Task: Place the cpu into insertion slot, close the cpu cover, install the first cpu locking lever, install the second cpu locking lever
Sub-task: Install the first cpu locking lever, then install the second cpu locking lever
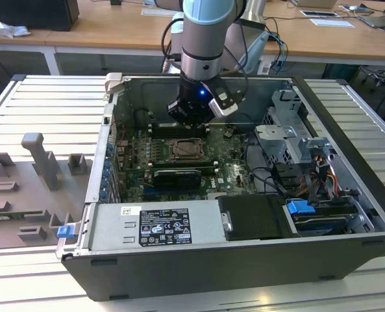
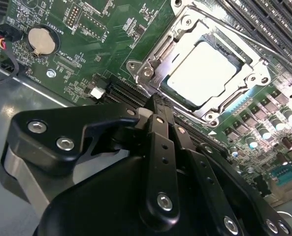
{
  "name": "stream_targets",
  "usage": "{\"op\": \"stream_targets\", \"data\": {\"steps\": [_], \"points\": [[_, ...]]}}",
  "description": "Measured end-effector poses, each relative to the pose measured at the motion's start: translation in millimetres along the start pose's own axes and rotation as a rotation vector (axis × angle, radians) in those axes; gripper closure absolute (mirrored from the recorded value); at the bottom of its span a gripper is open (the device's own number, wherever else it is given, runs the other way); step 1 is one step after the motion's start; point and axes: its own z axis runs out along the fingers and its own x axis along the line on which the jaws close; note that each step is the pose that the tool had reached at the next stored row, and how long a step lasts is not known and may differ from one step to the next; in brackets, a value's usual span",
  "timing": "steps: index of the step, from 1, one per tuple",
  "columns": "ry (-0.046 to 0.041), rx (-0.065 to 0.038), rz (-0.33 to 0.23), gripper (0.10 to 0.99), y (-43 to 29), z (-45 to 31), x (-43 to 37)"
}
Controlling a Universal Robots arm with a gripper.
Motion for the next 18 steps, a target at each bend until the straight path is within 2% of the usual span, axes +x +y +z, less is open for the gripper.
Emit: {"op": "stream_targets", "data": {"steps": [3,7,12,14,18], "points": [[0.0001,0.000,0.000,0.980,-1.8,-0.2,0.2],[0.0001,0.000,0.000,0.980,-9.6,-0.9,0.9],[0.0000,0.000,0.000,0.980,-14.8,-1.6,1.5],[0.0001,0.000,0.000,0.980,-15.3,-4.6,1.6],[0.0001,0.000,0.000,0.980,-14.3,-18.5,1.5]]}}
